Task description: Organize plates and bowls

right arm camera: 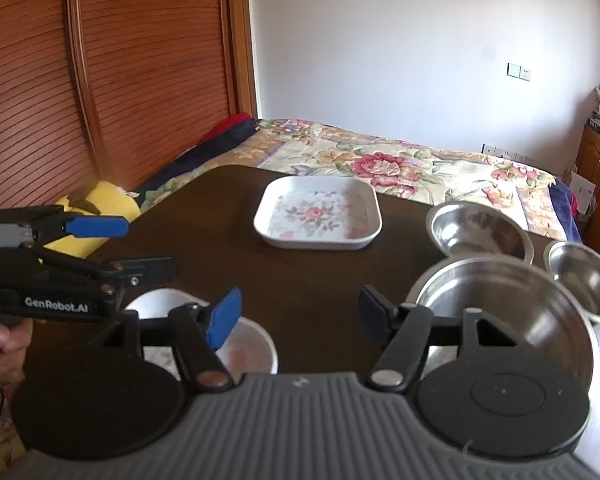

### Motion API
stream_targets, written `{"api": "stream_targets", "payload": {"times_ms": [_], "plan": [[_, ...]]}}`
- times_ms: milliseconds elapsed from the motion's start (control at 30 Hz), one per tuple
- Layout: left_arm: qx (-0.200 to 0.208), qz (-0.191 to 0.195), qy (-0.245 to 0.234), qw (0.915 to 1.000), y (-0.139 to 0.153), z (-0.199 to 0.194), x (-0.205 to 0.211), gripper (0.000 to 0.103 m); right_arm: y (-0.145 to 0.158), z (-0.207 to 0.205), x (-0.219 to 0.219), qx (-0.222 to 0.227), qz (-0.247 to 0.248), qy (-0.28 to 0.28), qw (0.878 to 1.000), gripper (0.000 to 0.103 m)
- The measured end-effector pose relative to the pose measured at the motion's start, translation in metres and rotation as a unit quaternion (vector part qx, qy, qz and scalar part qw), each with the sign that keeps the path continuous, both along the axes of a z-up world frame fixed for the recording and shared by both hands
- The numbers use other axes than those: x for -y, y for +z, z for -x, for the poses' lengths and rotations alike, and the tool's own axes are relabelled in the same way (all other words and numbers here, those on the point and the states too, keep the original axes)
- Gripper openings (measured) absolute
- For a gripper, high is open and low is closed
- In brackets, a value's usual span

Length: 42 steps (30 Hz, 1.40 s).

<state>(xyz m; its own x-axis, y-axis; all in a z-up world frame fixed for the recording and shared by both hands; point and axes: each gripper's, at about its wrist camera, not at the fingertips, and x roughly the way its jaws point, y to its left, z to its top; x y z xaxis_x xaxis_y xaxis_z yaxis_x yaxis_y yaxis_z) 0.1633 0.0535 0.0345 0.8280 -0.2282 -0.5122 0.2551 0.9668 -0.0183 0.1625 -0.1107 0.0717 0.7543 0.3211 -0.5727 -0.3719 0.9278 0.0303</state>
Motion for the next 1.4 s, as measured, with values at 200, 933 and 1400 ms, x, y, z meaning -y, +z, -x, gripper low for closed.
{"api": "stream_targets", "payload": {"times_ms": [200, 933, 1400], "plan": [[-0.001, -0.006, 0.007, 1.0, 0.004, -0.023, 0.0, 0.103, 0.008, -0.022, -0.002, 0.004, 0.008, 0.002, 1.0, 0.074], [-0.033, -0.015, 0.02, 0.9991, -0.014, -0.091, 0.0, 0.103, 0.009, -0.059, -0.017, -0.013, 0.017, 0.019, 1.0, 0.083], [-0.046, -0.008, 0.021, 0.9987, -0.02, -0.118, 0.003, 0.103, 0.012, -0.084, -0.015, -0.023, 0.021, 0.012, 0.999, 0.083]]}}
